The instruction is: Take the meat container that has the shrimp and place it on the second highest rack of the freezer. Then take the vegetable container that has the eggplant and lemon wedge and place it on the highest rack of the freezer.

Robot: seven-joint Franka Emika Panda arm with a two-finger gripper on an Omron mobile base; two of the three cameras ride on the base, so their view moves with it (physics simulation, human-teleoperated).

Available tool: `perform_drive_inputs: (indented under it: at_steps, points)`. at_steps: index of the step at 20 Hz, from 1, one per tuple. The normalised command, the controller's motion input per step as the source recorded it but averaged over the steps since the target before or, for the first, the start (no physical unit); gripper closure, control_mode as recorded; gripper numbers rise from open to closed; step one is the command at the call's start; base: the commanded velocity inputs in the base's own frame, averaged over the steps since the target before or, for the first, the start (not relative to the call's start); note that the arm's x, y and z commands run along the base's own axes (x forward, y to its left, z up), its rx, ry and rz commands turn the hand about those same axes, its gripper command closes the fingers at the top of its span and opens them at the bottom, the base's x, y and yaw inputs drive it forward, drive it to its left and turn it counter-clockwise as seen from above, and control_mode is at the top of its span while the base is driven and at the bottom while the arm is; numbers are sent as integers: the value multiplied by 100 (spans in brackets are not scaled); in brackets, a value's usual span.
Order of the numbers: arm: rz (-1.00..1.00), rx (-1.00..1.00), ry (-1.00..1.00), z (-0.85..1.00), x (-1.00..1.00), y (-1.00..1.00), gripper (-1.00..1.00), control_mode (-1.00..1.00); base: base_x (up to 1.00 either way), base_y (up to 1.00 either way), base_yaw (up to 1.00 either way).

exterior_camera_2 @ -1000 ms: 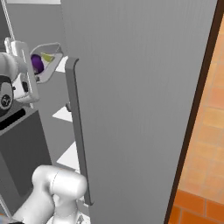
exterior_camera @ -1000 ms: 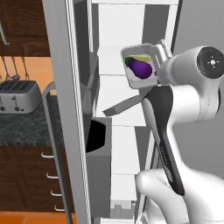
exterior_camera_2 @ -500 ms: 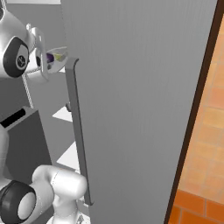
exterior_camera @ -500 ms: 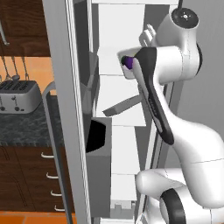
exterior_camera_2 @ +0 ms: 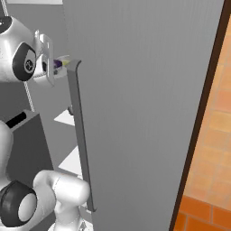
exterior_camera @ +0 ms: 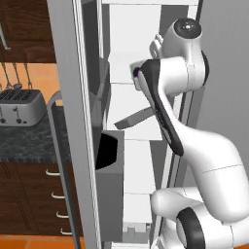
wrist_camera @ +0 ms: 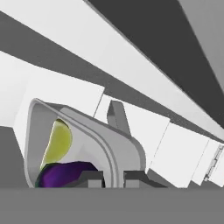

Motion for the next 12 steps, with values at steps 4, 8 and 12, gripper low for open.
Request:
perform_drive_inputs:
  at_steps: [4, 8, 12]
  points:
    - [0, 0, 0, -8, 90, 0, 100, -100, 0, 0, 0]
    - [0, 0, 0, -1, 74, 0, 100, -100, 0, 0, 0]
    - [0, 0, 0, -18, 54, 0, 100, -100, 0, 0, 0]
